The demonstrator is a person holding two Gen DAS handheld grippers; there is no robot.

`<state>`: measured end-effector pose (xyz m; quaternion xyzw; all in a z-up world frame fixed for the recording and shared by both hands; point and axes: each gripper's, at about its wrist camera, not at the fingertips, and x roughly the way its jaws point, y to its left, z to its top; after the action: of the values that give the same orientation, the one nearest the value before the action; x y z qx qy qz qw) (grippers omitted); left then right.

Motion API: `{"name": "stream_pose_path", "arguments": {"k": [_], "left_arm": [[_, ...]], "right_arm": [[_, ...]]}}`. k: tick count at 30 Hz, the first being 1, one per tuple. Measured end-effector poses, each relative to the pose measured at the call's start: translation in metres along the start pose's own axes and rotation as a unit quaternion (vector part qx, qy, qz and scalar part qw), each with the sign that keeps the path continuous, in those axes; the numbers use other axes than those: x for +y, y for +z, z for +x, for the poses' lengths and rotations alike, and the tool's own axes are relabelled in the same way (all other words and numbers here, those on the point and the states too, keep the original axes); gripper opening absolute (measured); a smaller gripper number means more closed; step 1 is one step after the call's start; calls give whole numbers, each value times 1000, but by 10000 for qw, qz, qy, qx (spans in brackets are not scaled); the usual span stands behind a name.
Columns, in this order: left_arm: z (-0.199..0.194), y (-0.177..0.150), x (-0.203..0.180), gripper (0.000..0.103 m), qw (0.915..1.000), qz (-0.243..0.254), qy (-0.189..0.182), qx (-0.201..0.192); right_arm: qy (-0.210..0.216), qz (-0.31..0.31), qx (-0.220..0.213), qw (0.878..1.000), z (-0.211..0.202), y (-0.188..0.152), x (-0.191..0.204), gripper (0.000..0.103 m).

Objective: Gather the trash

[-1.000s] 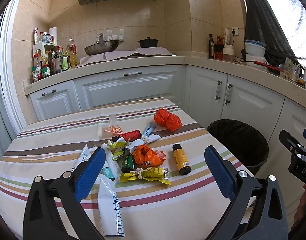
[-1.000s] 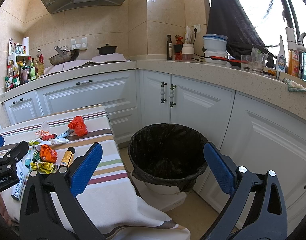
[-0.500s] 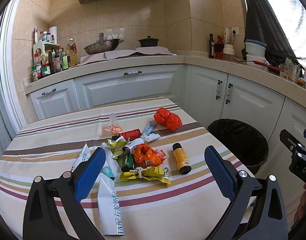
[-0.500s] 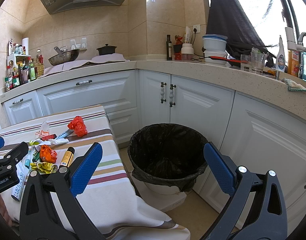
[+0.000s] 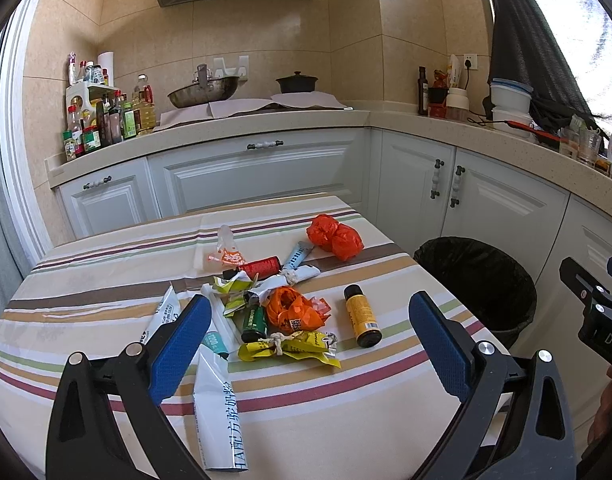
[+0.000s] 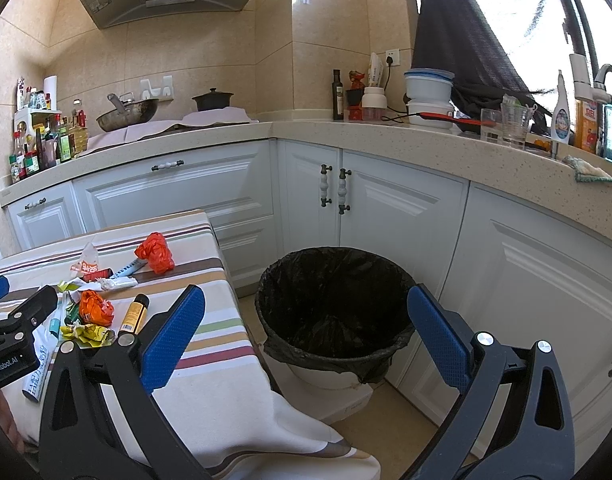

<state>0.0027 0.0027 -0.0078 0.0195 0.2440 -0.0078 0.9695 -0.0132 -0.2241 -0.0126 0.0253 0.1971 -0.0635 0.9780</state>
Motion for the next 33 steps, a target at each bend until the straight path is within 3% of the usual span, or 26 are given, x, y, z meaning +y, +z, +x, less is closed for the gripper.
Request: {"name": "stream_pose_path", "arguments": {"k": [33], "left_arm": [[2, -6, -3, 96, 10000, 10, 28, 35]], "right_arm": [[22, 4, 29, 10000, 0, -2, -1, 99]]}}
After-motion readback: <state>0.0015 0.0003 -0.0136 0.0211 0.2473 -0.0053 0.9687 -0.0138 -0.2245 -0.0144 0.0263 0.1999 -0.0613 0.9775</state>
